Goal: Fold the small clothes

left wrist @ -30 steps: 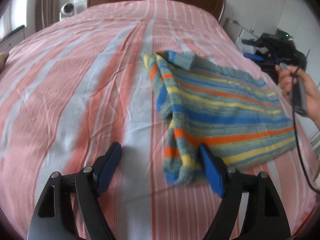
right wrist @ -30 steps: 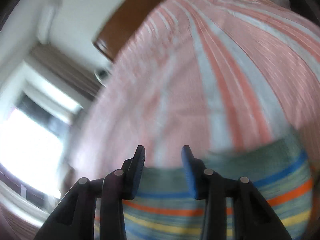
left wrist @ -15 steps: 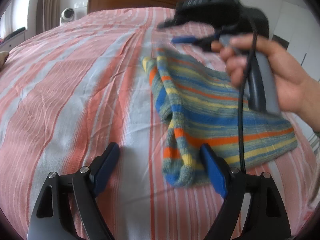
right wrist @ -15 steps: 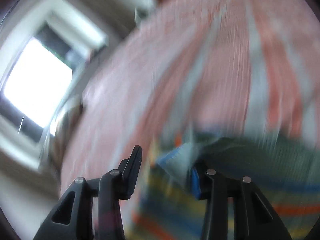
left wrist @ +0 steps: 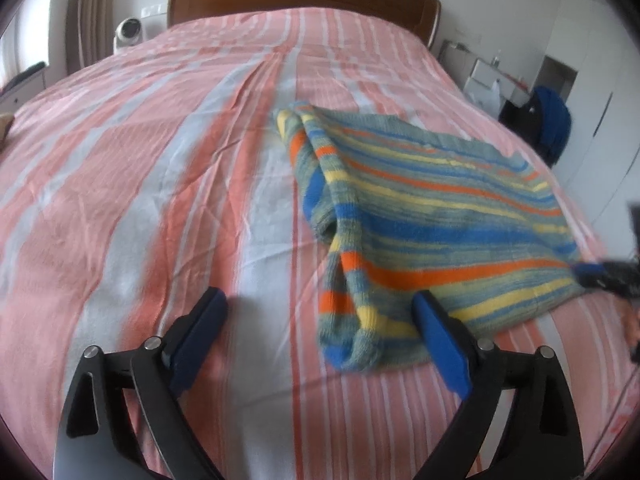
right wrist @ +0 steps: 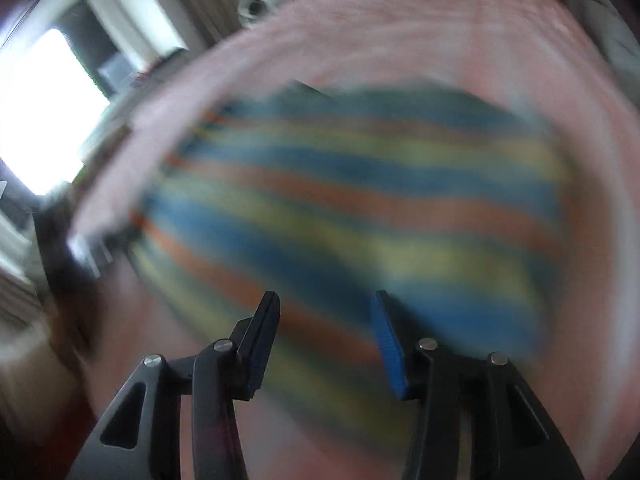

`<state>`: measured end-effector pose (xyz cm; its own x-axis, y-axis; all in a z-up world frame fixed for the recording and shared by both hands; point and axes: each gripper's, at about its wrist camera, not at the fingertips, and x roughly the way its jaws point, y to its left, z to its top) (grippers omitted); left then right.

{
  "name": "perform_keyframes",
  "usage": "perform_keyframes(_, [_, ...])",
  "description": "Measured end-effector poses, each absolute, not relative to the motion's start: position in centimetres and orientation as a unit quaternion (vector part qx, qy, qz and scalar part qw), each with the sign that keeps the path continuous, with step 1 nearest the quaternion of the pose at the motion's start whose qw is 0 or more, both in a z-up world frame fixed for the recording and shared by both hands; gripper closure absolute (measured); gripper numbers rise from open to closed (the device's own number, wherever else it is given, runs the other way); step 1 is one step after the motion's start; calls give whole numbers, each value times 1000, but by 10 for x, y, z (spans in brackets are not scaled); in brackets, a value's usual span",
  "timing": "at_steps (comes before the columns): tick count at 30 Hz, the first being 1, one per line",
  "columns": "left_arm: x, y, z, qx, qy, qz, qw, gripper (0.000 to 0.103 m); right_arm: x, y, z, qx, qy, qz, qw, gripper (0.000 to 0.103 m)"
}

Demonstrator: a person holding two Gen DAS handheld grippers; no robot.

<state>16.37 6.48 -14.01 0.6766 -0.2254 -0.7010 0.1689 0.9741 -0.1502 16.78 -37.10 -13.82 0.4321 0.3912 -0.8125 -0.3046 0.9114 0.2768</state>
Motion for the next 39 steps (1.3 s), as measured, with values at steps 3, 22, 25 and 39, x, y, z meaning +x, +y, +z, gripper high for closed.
perform_keyframes(3, [143,48,-111,-13,360,-76,930,17,116,-439,-142,68,491,125,860,57])
perform_keyframes(22, [139,-304,-148,236,348,-317,850,91,237,-491,-128,292,448,211,818,52])
perform_keyframes(25, [139,-290,-140,198,343,-327,858,94,299,-482,-143,355,473,212,778,50])
perform_keyframes(39, [149,-36,-82,-98,358,-229,900,95,341,-282,-38,247,455,294,804,93])
